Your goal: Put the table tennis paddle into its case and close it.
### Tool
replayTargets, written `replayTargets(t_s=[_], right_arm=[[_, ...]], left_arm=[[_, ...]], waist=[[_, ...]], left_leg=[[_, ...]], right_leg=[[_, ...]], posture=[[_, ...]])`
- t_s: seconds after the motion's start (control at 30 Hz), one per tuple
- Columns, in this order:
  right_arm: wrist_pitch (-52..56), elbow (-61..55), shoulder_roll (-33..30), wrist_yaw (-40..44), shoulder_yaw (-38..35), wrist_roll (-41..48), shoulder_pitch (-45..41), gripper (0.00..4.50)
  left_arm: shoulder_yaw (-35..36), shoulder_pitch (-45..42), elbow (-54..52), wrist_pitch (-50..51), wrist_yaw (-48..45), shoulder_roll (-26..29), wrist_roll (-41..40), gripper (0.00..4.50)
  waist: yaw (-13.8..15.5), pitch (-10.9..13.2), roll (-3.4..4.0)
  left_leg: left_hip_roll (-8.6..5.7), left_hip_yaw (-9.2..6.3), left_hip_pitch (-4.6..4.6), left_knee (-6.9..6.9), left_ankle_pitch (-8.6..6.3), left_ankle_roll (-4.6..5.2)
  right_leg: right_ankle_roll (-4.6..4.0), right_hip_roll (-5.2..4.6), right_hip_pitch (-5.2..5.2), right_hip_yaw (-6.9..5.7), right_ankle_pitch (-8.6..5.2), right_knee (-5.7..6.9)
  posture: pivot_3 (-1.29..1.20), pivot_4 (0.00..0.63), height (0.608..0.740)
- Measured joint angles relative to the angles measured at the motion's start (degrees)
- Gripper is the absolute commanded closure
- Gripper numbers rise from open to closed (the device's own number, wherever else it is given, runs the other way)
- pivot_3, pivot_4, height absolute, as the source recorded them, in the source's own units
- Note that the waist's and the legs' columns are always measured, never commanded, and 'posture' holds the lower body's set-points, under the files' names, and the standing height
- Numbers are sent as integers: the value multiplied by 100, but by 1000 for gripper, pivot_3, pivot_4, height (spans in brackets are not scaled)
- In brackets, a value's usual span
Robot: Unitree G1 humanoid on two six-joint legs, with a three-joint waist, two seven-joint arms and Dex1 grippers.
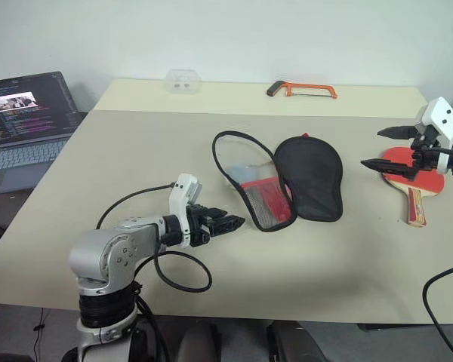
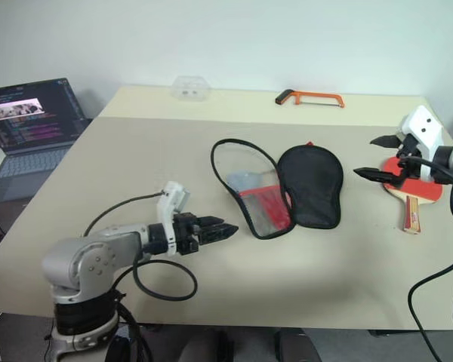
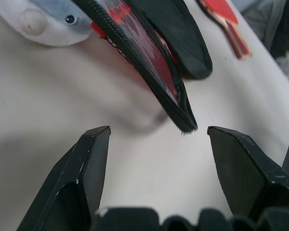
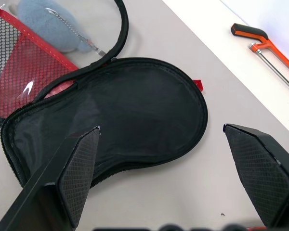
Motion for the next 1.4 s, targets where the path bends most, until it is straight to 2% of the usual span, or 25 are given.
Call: replayTargets(t_s=[0.17, 0.3, 0.7, 0.8, 1.07, 1.4], right_arm=[[54, -104, 0, -20, -1, 75, 4, 0], [78, -129, 0, -62, 0, 119, 6, 0], [93, -172, -2, -117, 0, 156, 55, 0], [94, -181, -3, -119, 0, 157, 55, 0], [94, -185, -2, -123, 0, 157, 52, 0], [82, -155, 27, -119, 10, 156, -3, 0]], left_arm=[[-398, -189, 637, -512, 711, -383, 301, 1004], [-634, -335, 928, -748, 932, -625, 324, 1004], [-871, -657, 1291, -1096, 1104, -768, 278, 1004], [-877, -674, 1443, -1177, 1163, -806, 287, 1574], [-962, -1063, 2146, -1794, 1546, -1001, 485, 4433], [-1001, -1722, 3495, -2937, 1518, -608, 914, 4471]], waist=[[0, 1, -2], [1, 2, -3], [-1, 2, -3], [0, 2, -3], [5, 3, -5], [8, 3, -5]], left_leg=[[-1, 0, 20, -6, -1, -1], [-1, 2, 21, -7, -1, -2], [-1, 5, 25, -12, -1, -5], [-1, 6, 25, -12, -1, -5], [-1, 7, 26, -16, -2, -6], [-2, 12, 30, -17, -2, -6]], right_leg=[[0, 0, 24, 1, 0, -10], [0, 0, 25, 2, 0, -10], [1, 1, 26, 6, 0, -14], [1, 0, 26, 7, 0, -15], [1, 1, 26, 9, 0, -18], [1, 1, 28, 10, 0, -19]], posture=[[0, 150, 740], [0, 150, 740], [0, 150, 740], [0, 150, 740], [0, 150, 740], [0, 150, 740]])
